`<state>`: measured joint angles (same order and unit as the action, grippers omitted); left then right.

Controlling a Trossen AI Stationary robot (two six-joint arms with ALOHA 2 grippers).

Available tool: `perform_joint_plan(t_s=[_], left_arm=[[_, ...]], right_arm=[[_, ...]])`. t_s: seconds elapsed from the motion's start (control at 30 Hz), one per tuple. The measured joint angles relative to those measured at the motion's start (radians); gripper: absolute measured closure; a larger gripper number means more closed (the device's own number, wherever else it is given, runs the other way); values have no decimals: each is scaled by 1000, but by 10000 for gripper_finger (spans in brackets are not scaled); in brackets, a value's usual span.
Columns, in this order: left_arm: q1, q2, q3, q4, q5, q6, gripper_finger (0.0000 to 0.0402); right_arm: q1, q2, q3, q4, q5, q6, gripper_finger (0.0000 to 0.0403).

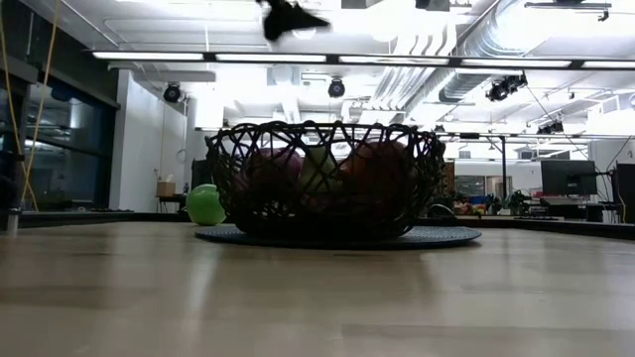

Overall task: Build produce basket
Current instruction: Put the red apple into basket

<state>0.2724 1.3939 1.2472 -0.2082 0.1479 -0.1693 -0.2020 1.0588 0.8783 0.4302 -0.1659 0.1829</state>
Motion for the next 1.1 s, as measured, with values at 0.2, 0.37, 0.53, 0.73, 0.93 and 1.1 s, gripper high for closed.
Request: perform_joint_plan(t_s=[0.2, 0.37, 0.53, 0.73, 0.93, 1.1], left_arm=[[13, -213, -29, 0, -1, 70, 11], [-4, -365, -159, 53, -2, 58, 11], [-7, -495, -376, 245, -3, -28, 11], [4, -595, -504, 338, -10, -107, 11], [5, -620, -508, 340, -11, -102, 11], [5, -620, -508, 340, -13, -113, 11]], right_arm=[[0, 0, 0, 0, -4, 0, 98], [0, 0, 0, -2, -8, 0, 98], [0, 0, 0, -3, -8, 0, 98], [0, 0, 0, -4, -8, 0, 98], [0, 0, 0, -7, -8, 0, 98], [0, 0, 0, -8, -8, 0, 98]])
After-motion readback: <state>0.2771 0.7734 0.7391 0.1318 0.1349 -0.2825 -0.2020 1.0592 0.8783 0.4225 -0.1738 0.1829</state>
